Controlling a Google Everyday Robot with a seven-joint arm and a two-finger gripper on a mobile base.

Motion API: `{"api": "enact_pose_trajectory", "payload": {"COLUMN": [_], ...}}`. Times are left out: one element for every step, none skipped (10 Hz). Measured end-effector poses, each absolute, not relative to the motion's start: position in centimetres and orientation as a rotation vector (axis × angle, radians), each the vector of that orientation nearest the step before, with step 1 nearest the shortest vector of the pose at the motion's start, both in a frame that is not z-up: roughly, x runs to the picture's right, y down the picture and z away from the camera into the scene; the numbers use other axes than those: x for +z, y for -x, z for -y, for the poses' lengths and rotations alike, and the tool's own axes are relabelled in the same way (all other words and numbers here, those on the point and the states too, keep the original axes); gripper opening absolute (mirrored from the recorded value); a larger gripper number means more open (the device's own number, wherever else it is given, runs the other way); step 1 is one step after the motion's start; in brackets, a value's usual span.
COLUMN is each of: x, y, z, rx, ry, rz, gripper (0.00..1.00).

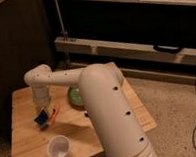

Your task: Wipe the white sponge on the table

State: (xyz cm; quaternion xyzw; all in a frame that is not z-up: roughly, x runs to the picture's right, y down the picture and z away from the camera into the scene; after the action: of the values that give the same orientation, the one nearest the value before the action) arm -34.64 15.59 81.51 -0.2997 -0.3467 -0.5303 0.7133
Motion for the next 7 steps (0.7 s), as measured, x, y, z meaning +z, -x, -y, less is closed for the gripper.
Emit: {"api": "enact_pose_trajectory", "payload": {"x": [81.2,81.1,81.2,81.9,82.7,83.9,85.0], "y": [36.8,38.6,40.1,41.3,41.9,41.6,41.0], "z": [-15.4,-15.3,-15.0,-14.6,-14.5,-13.7,-12.9], "rx": [-1.210,-1.240,-1.267,-1.276,-1.273,-1.253,-1.232], "ry": [0.649,0.642,0.640,0.637,0.638,0.640,0.640], "rz": [0.785,0.797,0.805,0.811,0.814,0.810,0.799], "gripper": [0.50,0.50,0.50,0.50,0.50,0.50,0.50]}}
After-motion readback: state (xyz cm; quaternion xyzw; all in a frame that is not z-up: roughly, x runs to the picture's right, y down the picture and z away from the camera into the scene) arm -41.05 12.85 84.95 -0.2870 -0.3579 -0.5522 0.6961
